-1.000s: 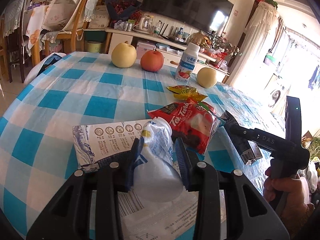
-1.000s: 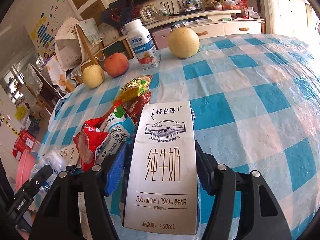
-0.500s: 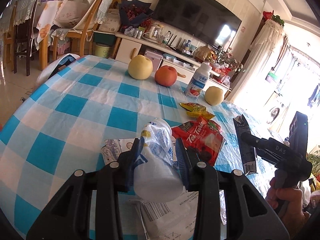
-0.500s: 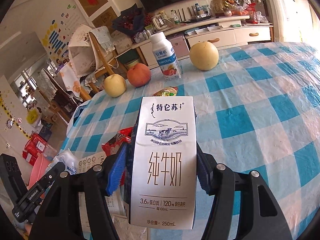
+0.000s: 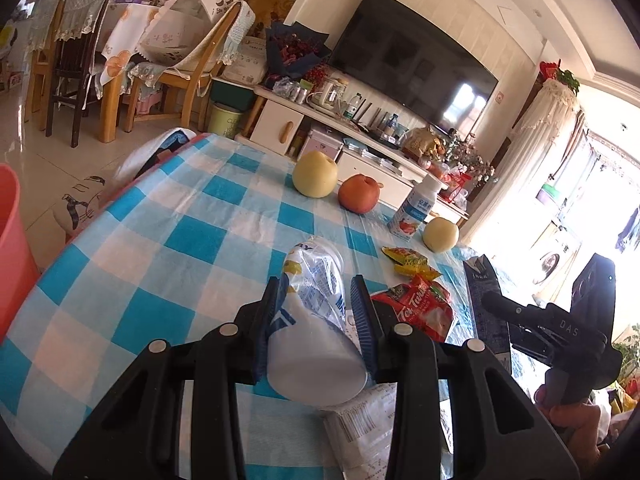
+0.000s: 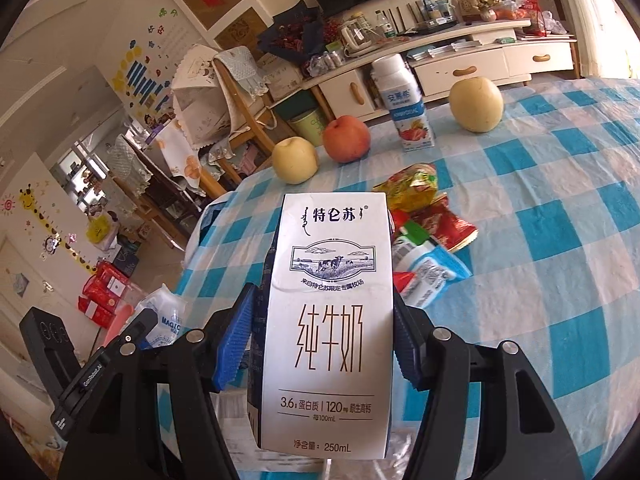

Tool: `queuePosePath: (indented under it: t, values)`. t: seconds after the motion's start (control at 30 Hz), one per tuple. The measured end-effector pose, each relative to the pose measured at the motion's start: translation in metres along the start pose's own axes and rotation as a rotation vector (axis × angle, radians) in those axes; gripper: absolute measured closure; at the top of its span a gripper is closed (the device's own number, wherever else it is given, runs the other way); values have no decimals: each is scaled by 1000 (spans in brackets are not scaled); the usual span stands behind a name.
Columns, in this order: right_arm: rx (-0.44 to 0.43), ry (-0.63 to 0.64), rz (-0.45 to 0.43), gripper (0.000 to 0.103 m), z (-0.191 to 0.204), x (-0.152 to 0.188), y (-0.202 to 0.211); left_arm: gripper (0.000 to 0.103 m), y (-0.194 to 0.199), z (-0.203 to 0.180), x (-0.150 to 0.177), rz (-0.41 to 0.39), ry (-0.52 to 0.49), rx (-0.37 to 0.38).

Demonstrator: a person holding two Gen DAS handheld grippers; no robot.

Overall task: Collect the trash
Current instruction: 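Lift the bottle with the left tool while the right tool lifts the milk carton, then carry both items over the pink bucket and open both tools to drop them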

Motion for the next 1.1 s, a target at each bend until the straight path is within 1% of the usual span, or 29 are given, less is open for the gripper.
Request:
queuePosePath:
  t: [0.17,0.33,0.5,0.6,0.7,0.77,0.87,0.93,1.0,1.1]
  values:
    - [-92,-3,58,40,38,7,-27,66,7,35,-13,-32,75,-42]
    - [-183,40,132,40,92,15,-63,66,18,82,-29,-82,172,-108]
    - [-280,89,210,40,154,22,-108,66,35,137,-46,-159,273,-212]
    - [-335,126,254,40,194,26,-138,66,48,172,-50,-208,354,-282]
    - [-387,161,294,40,233,31,-167,66,59,206,-49,-245,458,-347]
    - [-415,186,321,40,257,35,-187,66,67,226,-47,-278,532,-378]
    - [-444,239,365,40,292,46,-216,66,73,247,-46,-295,589,-436]
    - [-461,267,390,40,310,53,-235,66,75,259,-43,-294,640,-448]
    - [-473,284,411,40,326,60,-253,66,76,270,-41,-282,674,-468]
    - [-480,323,431,39,343,69,-277,65,74,282,-39,-259,695,-494]
Point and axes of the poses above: each gripper's, at about its wrist camera, not at the fingertips, and y roughly against the way its jaws point, z to its left, x to its underside, the point moved 3 cm from there along -y, roughly the way its jaws point, and after that the axes turned 14 degrees about -x, right-handed, at the moved point
